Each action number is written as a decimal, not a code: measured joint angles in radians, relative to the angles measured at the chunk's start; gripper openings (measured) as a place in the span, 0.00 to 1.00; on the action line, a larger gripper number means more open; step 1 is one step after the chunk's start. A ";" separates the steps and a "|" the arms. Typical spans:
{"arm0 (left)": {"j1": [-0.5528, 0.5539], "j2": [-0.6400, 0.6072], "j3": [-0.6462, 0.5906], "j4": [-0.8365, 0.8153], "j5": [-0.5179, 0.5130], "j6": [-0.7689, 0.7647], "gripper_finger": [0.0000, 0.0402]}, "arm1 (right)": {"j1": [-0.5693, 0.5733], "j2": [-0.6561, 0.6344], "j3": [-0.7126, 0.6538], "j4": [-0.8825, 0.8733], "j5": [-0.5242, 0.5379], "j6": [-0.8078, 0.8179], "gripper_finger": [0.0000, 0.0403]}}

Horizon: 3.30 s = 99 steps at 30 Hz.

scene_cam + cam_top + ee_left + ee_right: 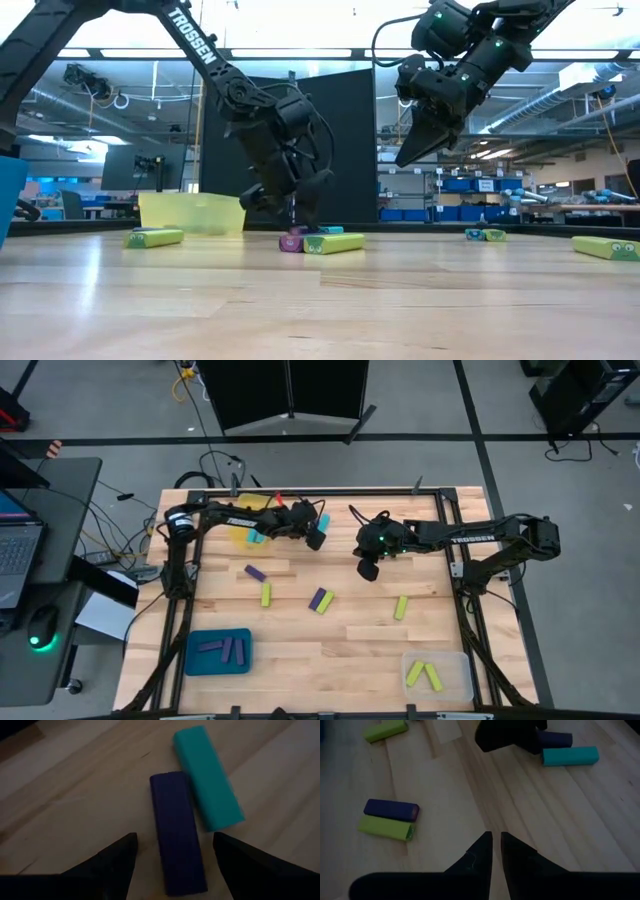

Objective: Sort blocks
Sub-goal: Put the top purple block into the blue bin

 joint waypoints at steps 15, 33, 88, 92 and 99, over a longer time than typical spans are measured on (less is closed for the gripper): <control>-0.001 0.001 0.002 -0.043 -0.030 0.111 0.44 | 0.005 0.000 0.000 -0.001 0.000 -0.007 0.10; -0.036 -0.218 -0.003 -0.135 -0.095 0.275 0.26 | 0.005 0.000 0.000 -0.001 0.000 -0.016 0.09; -1.581 -0.512 -0.331 -0.689 -0.092 -1.395 0.26 | 0.140 0.000 0.000 0.083 0.101 0.078 0.07; -1.579 -0.512 -0.362 -0.683 -0.078 -1.342 0.26 | 0.140 0.000 0.000 0.083 0.101 0.078 0.08; -1.547 -0.551 -0.292 -0.812 -0.081 -1.175 0.50 | 0.167 0.000 0.000 0.090 0.116 0.094 0.13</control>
